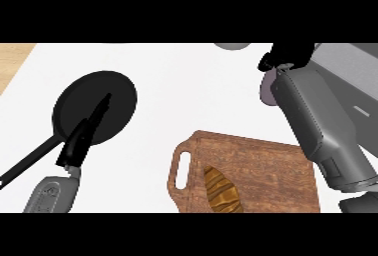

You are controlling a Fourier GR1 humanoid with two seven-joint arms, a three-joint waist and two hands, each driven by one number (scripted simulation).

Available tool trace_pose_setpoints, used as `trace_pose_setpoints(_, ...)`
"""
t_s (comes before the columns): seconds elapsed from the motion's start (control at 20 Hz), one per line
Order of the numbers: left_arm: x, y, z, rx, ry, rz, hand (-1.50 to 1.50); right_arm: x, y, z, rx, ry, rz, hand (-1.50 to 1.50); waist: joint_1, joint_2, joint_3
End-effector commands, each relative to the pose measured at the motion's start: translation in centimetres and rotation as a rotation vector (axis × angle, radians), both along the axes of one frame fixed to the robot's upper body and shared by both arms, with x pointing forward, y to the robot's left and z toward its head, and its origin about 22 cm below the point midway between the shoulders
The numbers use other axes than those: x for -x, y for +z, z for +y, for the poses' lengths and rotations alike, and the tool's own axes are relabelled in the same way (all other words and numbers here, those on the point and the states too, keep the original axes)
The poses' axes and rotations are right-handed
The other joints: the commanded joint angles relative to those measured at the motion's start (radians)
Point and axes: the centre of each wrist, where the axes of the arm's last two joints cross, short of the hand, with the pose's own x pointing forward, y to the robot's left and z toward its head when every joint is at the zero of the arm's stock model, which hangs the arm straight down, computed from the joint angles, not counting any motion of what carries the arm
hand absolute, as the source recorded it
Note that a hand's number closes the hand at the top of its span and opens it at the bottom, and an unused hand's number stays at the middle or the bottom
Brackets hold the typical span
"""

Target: Pick the eggplant from the cutting board and place it in the cardboard box

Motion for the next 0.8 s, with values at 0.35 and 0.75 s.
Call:
trace_pose_setpoints(0.35, 0.1, 0.3, 1.8, -0.011, 0.032, 0.015, 0.0, -2.3, 8.7, 1.3, 0.138, -0.273, -0.206, 1.5, -0.036, -0.016, -0.001)
trace_pose_setpoints(0.75, 1.7, -0.7, 2.3, -0.008, 0.064, 0.022, 0.0, -1.8, 11.8, -3.8, 0.117, -0.41, -0.331, 1.5, -0.051, -0.024, 0.0)
